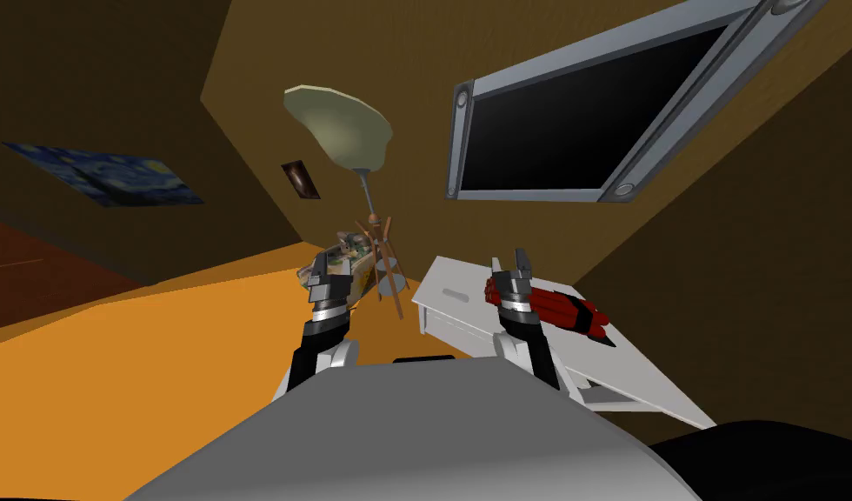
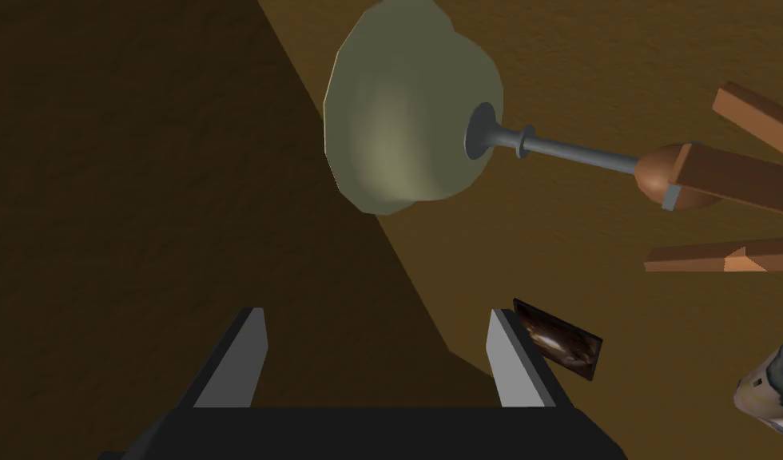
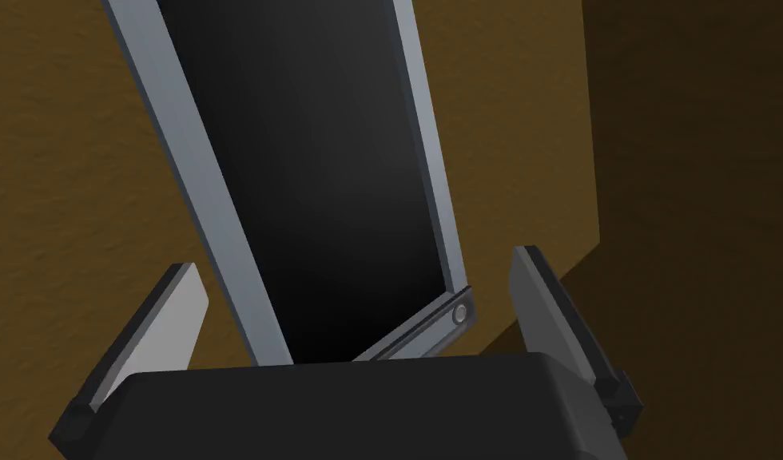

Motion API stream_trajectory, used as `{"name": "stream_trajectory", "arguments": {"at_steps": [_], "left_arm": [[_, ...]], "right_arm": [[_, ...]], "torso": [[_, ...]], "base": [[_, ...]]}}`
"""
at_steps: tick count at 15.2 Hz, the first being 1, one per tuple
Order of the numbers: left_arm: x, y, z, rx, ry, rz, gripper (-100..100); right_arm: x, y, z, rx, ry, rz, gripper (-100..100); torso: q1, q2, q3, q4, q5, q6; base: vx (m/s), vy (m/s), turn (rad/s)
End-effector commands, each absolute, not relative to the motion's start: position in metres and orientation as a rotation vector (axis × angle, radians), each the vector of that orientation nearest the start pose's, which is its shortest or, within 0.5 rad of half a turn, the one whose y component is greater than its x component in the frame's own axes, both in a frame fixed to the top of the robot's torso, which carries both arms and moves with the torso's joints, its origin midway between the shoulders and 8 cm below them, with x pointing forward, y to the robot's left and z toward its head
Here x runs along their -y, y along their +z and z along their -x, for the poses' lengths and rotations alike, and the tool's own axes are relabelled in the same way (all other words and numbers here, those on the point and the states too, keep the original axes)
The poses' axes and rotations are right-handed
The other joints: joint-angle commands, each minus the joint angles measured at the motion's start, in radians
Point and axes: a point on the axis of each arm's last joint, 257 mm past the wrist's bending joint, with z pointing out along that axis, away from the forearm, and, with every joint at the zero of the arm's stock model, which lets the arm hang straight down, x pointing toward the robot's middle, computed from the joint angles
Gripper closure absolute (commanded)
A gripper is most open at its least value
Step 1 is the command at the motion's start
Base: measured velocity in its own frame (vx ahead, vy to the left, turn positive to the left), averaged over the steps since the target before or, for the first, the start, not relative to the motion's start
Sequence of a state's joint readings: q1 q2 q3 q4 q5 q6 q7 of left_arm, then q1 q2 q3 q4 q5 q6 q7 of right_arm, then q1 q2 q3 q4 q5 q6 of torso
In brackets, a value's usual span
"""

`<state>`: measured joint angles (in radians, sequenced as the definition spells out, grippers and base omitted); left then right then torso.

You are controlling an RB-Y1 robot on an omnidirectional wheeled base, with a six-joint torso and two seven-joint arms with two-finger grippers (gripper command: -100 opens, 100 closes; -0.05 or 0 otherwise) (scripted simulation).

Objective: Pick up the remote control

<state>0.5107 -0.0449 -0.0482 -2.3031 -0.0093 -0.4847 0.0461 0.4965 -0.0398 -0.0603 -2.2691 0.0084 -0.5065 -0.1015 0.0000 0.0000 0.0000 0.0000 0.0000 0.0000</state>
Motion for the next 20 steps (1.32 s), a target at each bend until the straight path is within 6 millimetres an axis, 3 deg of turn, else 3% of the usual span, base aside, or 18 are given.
{"name": "stream_trajectory", "arguments": {"at_steps": [1,4,5,6,7,8,9,10,13,18,20], "left_arm": [[-0.268,0.029,-0.343,-0.566,-1.382,0.708,0],[-0.268,0.029,-0.343,-0.566,-1.382,0.708,0],[-0.268,0.029,-0.343,-0.566,-1.382,0.708,0],[-0.268,0.029,-0.343,-0.566,-1.382,0.708,0],[-0.268,0.029,-0.343,-0.566,-1.382,0.708,0],[-0.268,0.029,-0.343,-0.566,-1.382,0.708,0],[-0.268,0.029,-0.343,-0.566,-1.382,0.708,0],[-0.268,0.029,-0.343,-0.566,-1.382,0.708,0],[-0.268,0.029,-0.343,-0.566,-1.382,0.708,0],[-0.268,0.029,-0.343,-0.566,-1.382,0.708,0],[-0.268,0.029,-0.343,-0.566,-1.382,0.708,0]], "right_arm": [[0.289,0.009,-0.349,-0.685,1.318,-0.644,-100],[0.281,-0.025,-0.361,-0.812,1.279,-0.628,-100],[0.282,-0.028,-0.362,-0.817,1.276,-0.633,-100],[0.280,-0.045,-0.366,-0.873,1.256,-0.629,-100],[0.280,-0.045,-0.366,-0.873,1.256,-0.629,-100],[0.277,-0.062,-0.369,-0.930,1.235,-0.619,-100],[0.278,-0.065,-0.370,-0.933,1.233,-0.624,-100],[0.275,-0.082,-0.372,-0.992,1.210,-0.610,-100],[0.276,-0.110,-0.375,-1.068,1.176,-0.610,-100],[0.275,-0.177,-0.373,-1.278,1.080,-0.558,-100],[0.280,-0.189,-0.372,-1.299,1.067,-0.575,-100]], "torso": [[0.000,0.000,0.000,0.000,0.000,0.000],[0.003,0.001,0.000,0.000,0.000,0.000],[0.004,0.001,0.000,0.000,0.001,-0.001],[0.004,0.001,0.000,0.000,0.001,0.000],[0.004,0.001,0.000,0.000,0.001,0.000],[0.004,0.000,0.000,0.000,0.001,0.000],[0.004,0.000,0.000,0.000,0.001,0.000],[0.003,0.000,0.000,0.000,0.001,0.000],[0.003,0.000,0.000,0.000,0.001,0.000],[0.004,0.000,0.000,0.000,0.001,0.000],[0.005,-0.001,0.000,0.000,0.001,0.000]], "base": [[-0.006,0.018,0.075],[-0.015,0.058,0.152],[-0.016,0.062,0.094],[-0.005,0.059,0.102],[0.000,0.051,0.080],[-0.003,0.051,0.098],[0.000,0.049,0.104],[0.000,0.051,0.144],[0.001,0.050,0.130],[0.005,0.065,0.149],[0.017,0.053,0.085]]}}
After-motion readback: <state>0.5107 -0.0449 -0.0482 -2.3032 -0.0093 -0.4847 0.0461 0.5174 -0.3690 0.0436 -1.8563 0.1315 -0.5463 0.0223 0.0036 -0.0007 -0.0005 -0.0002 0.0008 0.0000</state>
